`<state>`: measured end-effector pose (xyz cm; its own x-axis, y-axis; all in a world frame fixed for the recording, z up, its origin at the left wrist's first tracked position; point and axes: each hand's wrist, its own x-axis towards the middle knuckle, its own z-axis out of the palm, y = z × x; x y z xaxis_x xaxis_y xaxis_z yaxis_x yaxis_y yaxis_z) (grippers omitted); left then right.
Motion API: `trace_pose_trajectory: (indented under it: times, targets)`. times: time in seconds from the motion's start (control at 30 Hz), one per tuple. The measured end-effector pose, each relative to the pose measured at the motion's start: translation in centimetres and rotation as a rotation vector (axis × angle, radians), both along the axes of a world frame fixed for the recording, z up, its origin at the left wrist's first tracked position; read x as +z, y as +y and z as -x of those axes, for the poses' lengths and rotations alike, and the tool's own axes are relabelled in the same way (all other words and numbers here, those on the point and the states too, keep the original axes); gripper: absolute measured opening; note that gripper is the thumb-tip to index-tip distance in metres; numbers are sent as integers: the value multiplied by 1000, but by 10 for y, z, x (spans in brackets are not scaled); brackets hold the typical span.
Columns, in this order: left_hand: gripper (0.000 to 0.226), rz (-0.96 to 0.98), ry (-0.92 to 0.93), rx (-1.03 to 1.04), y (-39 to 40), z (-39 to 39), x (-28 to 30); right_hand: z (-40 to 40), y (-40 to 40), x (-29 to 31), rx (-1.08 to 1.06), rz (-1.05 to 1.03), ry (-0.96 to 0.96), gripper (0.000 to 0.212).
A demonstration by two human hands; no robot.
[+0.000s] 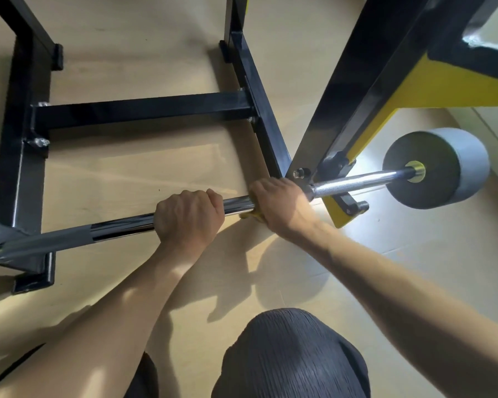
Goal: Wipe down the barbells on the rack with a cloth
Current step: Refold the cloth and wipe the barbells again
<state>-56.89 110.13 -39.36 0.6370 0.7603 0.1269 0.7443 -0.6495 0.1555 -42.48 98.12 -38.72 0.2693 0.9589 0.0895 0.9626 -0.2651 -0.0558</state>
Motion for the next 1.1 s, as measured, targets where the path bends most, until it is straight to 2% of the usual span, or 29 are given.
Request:
trace_pose_trajectory:
  times: [0.1, 0.2, 0.27, 0.37, 0.47, 0.53, 0.63, 0.7, 0.9, 0.97, 1.03, 1.1]
  targets:
    - [63, -11, 19, -13, 1, 2, 0, 4, 3, -3, 88, -33, -3, 26]
    - [62, 9, 12, -23, 3, 6, 0, -18, -19, 5, 140, 51, 69, 54]
    - [65, 8, 7, -35, 3, 8, 1, -33, -32, 12, 109, 107, 32, 60]
    - [67, 29, 46, -51, 3, 7, 5, -61, -55, 23, -55, 199, -39, 55]
    - [64, 30, 127, -44, 2, 5, 12, -66, -64, 19, -155, 192, -120, 51]
    - [59, 79, 174, -67, 2, 2, 13, -50, -50, 5, -273, 160, -151, 40]
    - [58, 49, 163, -74, 0, 1, 12, -29, -33, -10, -487, 28, -128, 23]
    - [58, 29, 164, -80, -1, 1, 9, -21, -27, -7, -537, -41, -108, 16]
    - [60, 11, 143, -87, -1, 4, 8, 52, 24, -17, -350, -210, -35, 10]
    - [61, 13, 124, -101, 0, 7, 8, 46, 22, -19, -203, -241, -29, 5]
    - [62, 9, 105, -121, 3, 11, 8, 18, 2, -11, -39, -135, -31, 15]
    - [62, 9, 90, -141, 4, 15, 7, -18, -24, 3, -82, 21, -12, 27]
